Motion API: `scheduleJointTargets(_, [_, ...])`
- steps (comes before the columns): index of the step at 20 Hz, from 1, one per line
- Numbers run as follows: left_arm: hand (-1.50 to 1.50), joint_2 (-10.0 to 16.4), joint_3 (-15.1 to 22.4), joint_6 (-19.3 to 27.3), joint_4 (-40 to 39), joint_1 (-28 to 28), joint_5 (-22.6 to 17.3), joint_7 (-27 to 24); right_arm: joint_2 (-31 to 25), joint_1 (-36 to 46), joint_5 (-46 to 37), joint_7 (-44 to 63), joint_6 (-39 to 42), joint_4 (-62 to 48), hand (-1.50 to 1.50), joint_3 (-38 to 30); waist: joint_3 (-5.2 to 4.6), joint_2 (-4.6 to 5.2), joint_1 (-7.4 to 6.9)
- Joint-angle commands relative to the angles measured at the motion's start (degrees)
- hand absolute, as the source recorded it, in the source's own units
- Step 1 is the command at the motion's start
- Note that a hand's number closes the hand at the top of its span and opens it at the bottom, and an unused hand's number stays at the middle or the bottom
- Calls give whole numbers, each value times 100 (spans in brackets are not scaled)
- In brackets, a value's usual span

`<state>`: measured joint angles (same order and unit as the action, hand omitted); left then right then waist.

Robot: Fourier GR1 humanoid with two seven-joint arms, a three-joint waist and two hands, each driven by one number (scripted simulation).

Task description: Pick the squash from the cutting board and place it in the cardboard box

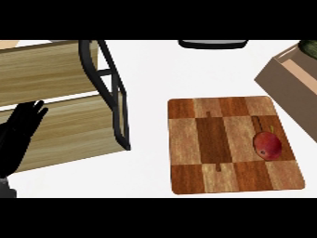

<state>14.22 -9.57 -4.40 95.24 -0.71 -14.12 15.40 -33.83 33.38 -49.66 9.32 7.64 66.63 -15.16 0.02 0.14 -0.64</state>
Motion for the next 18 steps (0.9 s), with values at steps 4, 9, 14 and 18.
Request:
scheduleJointTargets(4, [0,-21,-26,75,-112,-332,-5,198,29,37,128,198,224,-1136,-150,-244,0,-3,30])
scheduleJointTargets(9, [0,-100,-6,114,168,-93,166,138,109,-276,430,-856,-106,-1324,-150,-314,1,-10,31])
scheduleJointTargets(14, [0,-159,34,47,23,-43,171,17,415,-34,1318,-1118,-691,-1095,-150,-1182,4,-32,95])
scheduleJointTargets(18, [0,-11,-182,15,-114,-186,63,60,573,31,1986,-1235,-1118,-1164,-150,-1905,3,-16,115])
